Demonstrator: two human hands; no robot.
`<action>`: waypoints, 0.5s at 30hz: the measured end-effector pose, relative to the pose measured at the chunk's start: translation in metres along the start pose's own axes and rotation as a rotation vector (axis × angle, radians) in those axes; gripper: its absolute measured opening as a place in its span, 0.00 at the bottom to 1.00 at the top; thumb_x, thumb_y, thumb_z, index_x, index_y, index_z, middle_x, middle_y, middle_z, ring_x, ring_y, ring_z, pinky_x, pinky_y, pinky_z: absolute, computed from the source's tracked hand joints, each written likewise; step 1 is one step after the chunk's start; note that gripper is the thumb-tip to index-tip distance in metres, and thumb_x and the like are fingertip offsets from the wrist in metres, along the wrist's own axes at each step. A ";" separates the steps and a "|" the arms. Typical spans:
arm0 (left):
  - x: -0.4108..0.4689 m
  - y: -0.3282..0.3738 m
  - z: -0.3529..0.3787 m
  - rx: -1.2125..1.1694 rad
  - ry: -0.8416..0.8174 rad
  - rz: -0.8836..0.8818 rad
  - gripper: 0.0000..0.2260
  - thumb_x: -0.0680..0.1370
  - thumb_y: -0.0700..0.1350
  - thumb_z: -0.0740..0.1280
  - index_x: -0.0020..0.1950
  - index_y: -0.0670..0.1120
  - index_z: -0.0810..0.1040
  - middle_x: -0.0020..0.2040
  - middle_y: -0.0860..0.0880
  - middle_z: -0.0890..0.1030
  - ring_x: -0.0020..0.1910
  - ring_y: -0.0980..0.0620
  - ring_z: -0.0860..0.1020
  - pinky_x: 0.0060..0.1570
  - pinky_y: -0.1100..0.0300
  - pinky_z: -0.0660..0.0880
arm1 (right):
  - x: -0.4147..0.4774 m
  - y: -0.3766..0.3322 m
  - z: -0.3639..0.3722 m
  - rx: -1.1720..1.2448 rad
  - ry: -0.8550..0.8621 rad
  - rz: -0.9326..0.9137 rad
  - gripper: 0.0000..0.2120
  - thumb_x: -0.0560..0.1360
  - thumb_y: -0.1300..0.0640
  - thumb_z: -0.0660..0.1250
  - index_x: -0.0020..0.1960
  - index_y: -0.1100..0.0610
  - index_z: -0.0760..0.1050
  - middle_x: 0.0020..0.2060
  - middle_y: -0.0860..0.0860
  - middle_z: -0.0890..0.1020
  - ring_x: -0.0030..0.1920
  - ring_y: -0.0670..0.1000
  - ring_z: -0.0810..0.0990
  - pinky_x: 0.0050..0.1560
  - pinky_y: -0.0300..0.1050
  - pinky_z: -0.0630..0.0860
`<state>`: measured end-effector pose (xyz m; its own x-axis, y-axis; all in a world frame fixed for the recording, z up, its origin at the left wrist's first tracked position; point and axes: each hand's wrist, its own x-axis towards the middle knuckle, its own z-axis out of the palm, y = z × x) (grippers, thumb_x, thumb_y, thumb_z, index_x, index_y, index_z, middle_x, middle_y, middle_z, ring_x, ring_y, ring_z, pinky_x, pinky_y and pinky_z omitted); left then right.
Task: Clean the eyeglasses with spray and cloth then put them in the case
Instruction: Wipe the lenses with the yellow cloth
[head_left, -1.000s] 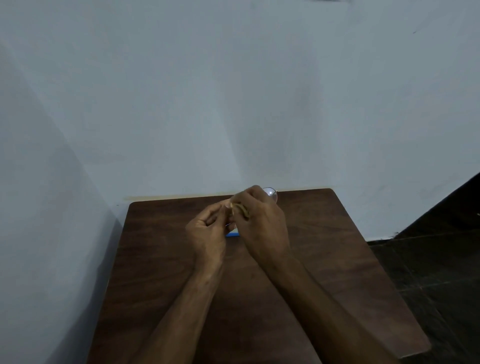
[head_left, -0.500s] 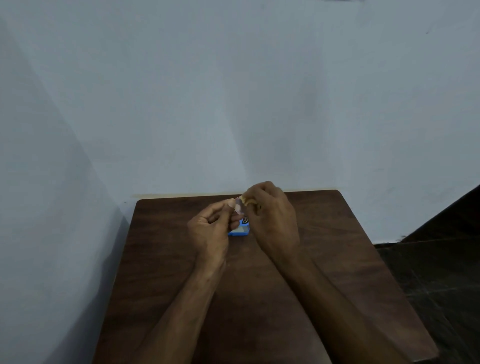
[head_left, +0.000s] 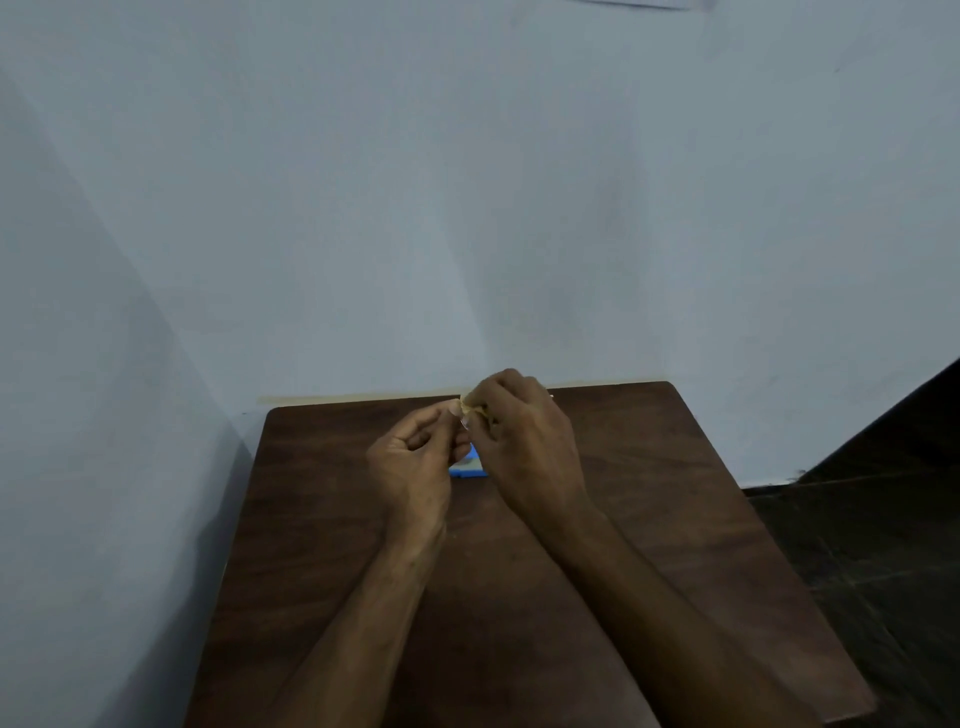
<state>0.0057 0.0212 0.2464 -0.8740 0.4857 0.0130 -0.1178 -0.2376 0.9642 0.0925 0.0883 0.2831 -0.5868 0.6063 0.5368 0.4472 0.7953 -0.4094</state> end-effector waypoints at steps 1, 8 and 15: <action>0.000 0.002 0.000 -0.009 0.000 -0.004 0.05 0.79 0.36 0.73 0.54 0.39 0.87 0.38 0.50 0.88 0.36 0.54 0.86 0.37 0.63 0.82 | -0.004 0.000 -0.002 -0.009 -0.002 -0.012 0.03 0.77 0.60 0.72 0.47 0.55 0.79 0.47 0.48 0.80 0.45 0.50 0.76 0.37 0.47 0.76; 0.004 0.003 -0.002 0.011 0.042 0.006 0.05 0.79 0.38 0.74 0.53 0.40 0.87 0.38 0.48 0.88 0.36 0.52 0.86 0.38 0.58 0.85 | 0.004 0.028 -0.015 -0.132 0.119 0.090 0.03 0.77 0.60 0.72 0.48 0.55 0.79 0.48 0.49 0.80 0.46 0.50 0.76 0.40 0.44 0.73; 0.003 -0.004 -0.004 0.034 0.042 0.018 0.07 0.78 0.39 0.74 0.55 0.38 0.87 0.40 0.44 0.88 0.38 0.50 0.86 0.41 0.54 0.86 | -0.002 0.031 -0.013 -0.123 0.079 0.072 0.03 0.76 0.61 0.73 0.49 0.57 0.80 0.48 0.51 0.81 0.46 0.51 0.77 0.40 0.42 0.73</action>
<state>0.0017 0.0206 0.2421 -0.8949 0.4458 0.0198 -0.0867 -0.2172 0.9723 0.1167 0.1111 0.2792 -0.4973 0.6563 0.5673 0.5685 0.7405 -0.3583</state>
